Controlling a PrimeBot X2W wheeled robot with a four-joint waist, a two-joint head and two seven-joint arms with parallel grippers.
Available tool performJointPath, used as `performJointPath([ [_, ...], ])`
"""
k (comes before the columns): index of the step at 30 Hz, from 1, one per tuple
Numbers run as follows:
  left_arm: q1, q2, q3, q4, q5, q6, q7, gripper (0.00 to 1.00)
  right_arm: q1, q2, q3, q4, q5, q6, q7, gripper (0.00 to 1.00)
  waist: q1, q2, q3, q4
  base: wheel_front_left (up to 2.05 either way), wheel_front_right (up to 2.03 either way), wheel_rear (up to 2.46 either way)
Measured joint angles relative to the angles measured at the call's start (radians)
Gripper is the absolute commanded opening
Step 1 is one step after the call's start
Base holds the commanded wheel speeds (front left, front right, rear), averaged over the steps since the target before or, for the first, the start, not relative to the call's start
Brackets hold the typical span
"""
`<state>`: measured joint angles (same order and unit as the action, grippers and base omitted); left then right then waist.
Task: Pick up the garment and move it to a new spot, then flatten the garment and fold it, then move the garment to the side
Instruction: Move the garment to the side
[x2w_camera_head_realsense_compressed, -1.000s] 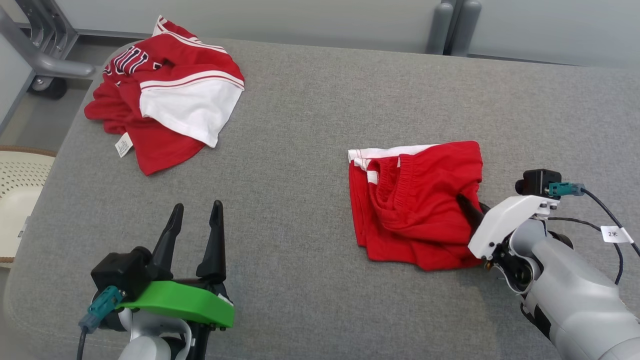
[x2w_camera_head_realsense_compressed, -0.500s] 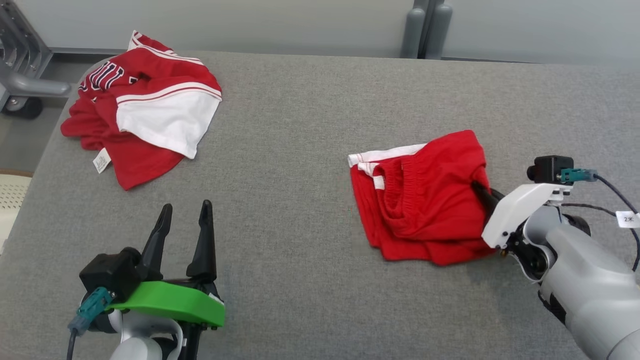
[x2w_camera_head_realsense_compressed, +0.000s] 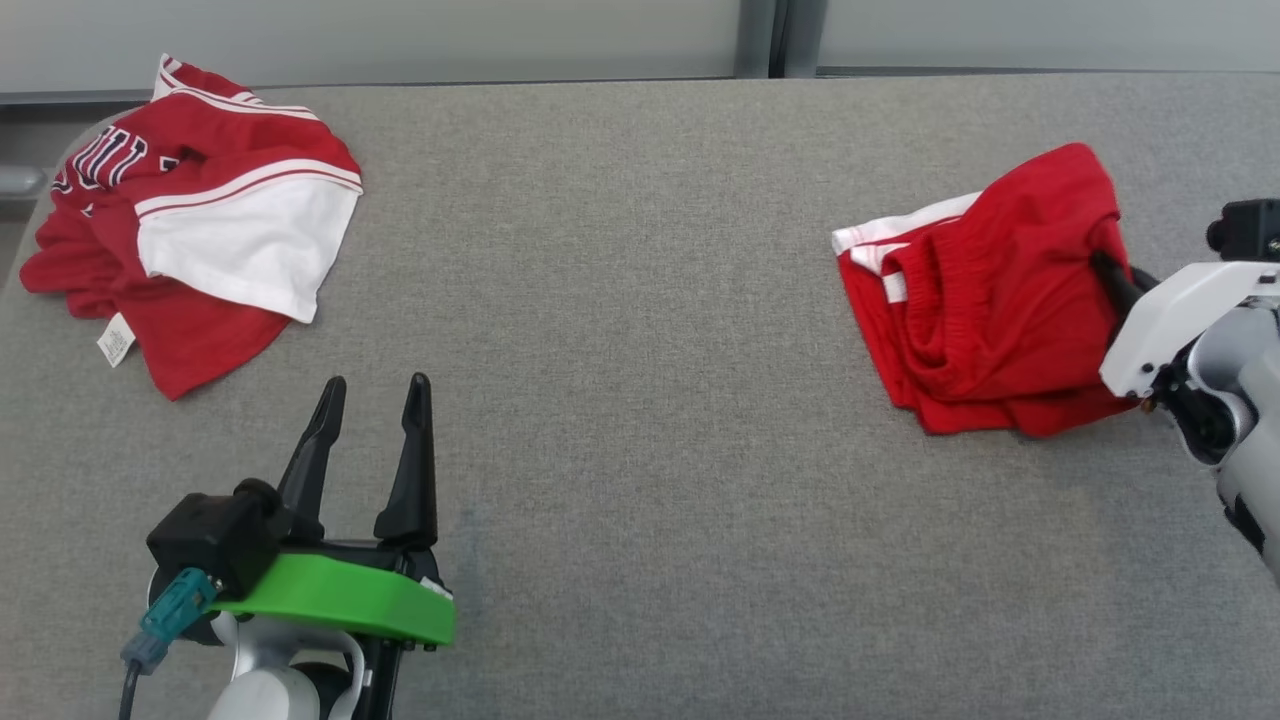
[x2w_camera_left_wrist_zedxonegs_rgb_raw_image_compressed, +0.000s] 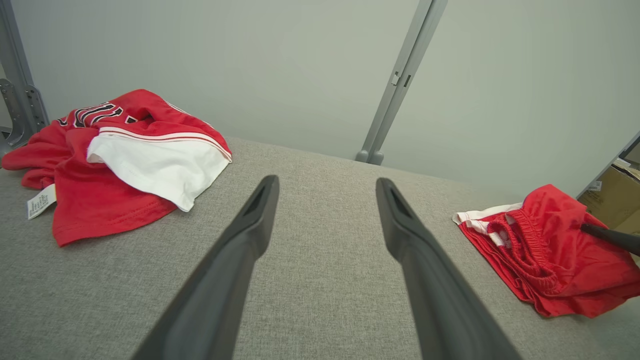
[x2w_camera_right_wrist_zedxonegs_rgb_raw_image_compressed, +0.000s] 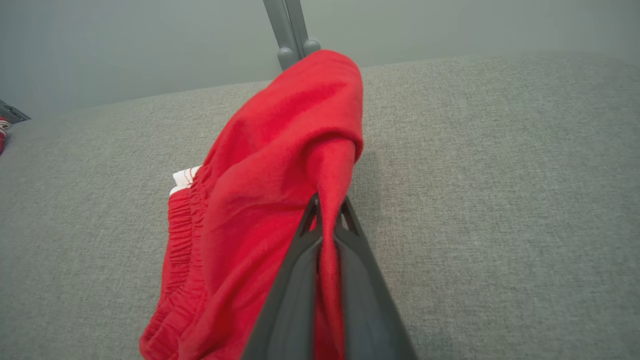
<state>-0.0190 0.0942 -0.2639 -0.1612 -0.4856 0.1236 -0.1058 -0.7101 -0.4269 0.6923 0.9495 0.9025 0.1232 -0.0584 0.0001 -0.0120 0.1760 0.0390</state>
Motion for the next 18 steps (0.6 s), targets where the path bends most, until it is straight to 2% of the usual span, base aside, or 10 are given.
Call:
performJointPath([
  [18,-0.096,0.029,-0.041,-0.144,0.069,0.000,0.053,1.00,-0.174,-0.206,-0.019,0.030,-0.059,-0.002,0.034,0.00,0.0000,0.0000,0.148,-0.067,0.00,0.00,0.00],
])
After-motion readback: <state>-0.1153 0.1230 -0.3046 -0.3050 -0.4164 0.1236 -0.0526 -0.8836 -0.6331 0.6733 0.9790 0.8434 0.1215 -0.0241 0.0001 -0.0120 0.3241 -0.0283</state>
